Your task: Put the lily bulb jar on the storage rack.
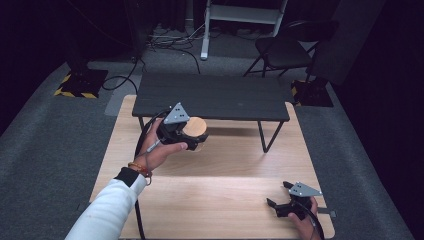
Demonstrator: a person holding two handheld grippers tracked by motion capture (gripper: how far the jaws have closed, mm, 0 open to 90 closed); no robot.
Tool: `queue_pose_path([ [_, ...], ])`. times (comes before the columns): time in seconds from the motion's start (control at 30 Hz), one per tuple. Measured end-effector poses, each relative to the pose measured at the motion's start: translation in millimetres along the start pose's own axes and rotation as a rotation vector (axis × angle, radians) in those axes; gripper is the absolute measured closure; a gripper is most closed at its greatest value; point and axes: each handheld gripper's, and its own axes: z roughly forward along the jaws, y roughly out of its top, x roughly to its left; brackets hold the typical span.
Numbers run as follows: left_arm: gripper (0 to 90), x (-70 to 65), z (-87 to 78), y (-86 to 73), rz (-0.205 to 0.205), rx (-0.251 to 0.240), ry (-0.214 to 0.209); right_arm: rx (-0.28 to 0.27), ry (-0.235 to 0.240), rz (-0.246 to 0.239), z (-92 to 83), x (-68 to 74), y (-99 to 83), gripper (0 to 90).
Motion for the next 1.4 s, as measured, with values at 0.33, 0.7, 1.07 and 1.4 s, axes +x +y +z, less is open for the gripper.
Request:
queue_pose_path([
  [0.33,24.0,8.3,15.9,41.6,0.032,-0.021,-0.038,-0.003,-0.004,-0.004,-0.2,1.2,-0.6,0.0],
  [0.7,24.0,18.6,47.6,73.4,0.052,-0.005,-0.018,0.000,-0.001,-0.001,-0.3,0.6,-0.2,0.0],
  [1.07,23.9,32.5,78.1,81.9,0.041,-0.013,-0.022,0.000,0.004,-0.003,-0.2,-0.2,-0.2,0.0],
  [1.4,23.9,42.7,97.6,83.0,0.044,-0.020,-0.019,0.000,0.011,-0.009,-0.2,-1.1,-0.2,0.0],
])
